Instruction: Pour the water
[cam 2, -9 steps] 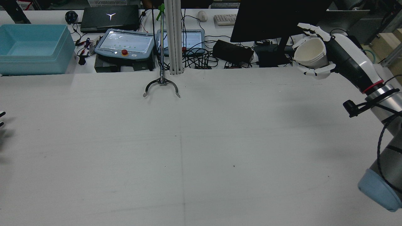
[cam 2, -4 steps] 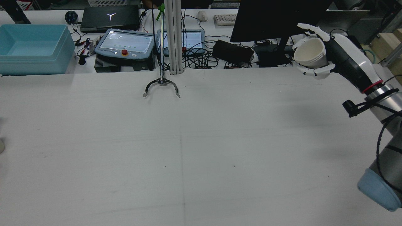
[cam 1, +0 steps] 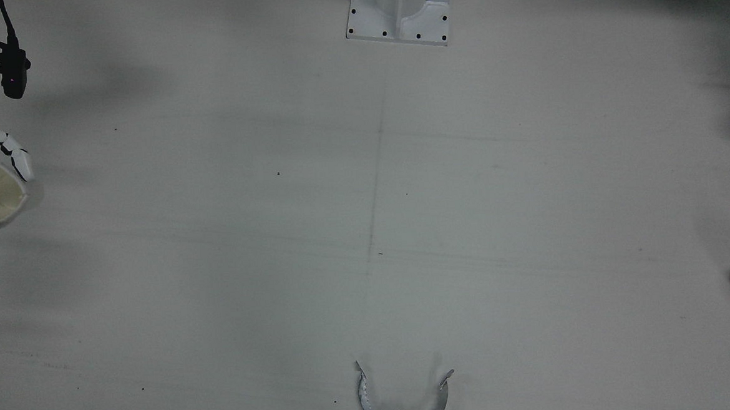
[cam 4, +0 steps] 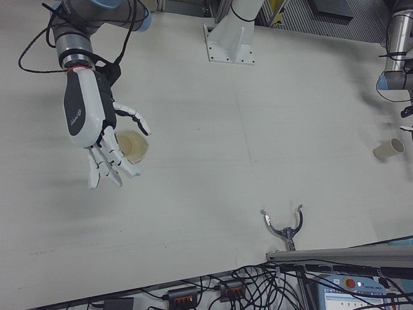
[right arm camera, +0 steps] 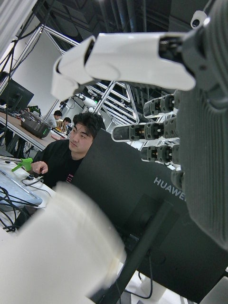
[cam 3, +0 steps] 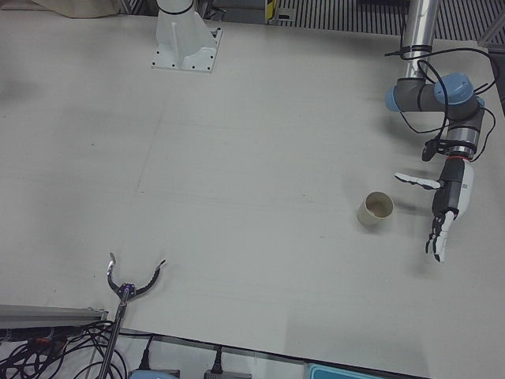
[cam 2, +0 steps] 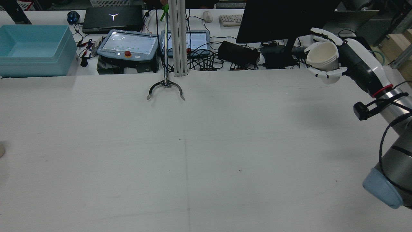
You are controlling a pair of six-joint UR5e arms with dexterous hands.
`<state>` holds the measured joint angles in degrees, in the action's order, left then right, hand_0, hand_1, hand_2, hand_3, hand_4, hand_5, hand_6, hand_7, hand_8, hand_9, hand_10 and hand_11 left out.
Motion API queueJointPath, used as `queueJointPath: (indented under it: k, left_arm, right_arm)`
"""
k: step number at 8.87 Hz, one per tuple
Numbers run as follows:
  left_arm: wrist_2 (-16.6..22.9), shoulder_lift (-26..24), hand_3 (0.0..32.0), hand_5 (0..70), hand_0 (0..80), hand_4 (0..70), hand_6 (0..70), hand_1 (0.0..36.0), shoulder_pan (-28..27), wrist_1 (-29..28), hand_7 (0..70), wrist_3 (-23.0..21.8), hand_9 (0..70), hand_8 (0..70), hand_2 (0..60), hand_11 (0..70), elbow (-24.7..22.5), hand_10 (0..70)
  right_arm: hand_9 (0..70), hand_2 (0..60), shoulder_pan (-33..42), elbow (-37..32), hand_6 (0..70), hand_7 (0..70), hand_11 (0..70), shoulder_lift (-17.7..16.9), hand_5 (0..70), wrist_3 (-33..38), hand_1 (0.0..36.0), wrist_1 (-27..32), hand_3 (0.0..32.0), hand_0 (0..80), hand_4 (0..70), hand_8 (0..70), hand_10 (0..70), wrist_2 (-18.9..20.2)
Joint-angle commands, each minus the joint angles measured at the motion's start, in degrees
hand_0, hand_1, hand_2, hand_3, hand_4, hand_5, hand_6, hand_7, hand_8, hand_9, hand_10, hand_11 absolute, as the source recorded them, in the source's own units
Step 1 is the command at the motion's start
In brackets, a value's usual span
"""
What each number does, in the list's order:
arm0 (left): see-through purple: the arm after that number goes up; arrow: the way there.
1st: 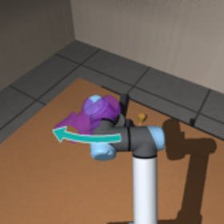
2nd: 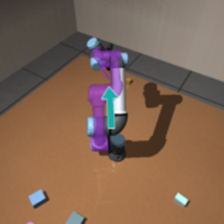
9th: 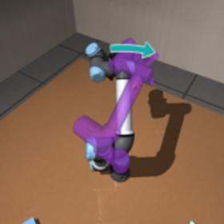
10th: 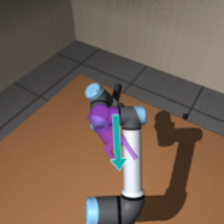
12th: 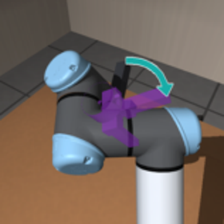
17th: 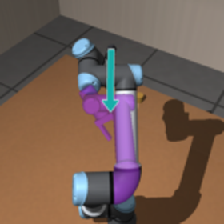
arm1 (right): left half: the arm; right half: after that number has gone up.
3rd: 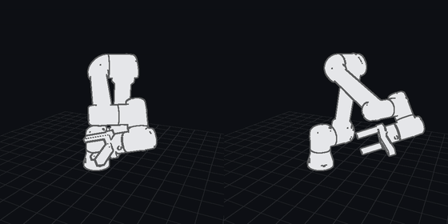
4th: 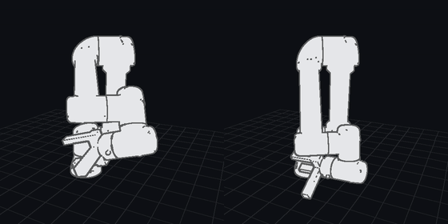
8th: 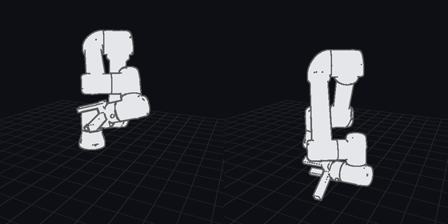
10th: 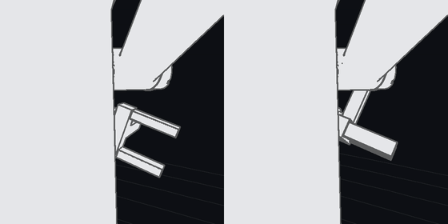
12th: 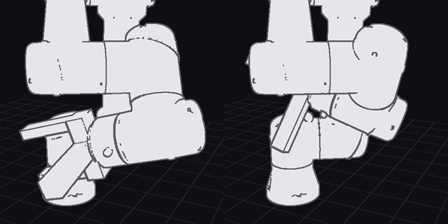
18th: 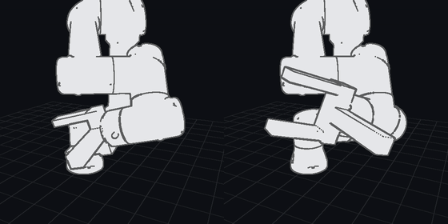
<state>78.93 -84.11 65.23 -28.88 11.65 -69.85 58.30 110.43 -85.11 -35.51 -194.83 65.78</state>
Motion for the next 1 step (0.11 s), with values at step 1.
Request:
queueJointPath:
  k: [1]
  left_arm:
    - [0.08,0.26,10.4,0.0,80.0,14.1,1.1,11.9,0.43,0.22,0.0,0.04,0.0,0.0,0.0,7.0,-0.2,3.0]
  right_arm:
    - [10.6,25.4,0.15,-8.11,27.0,18.7,0.0,-3.47,13.9,7.82,30.4,7.96,0.0,60.2,0.0,13.3,0.0,0.49]
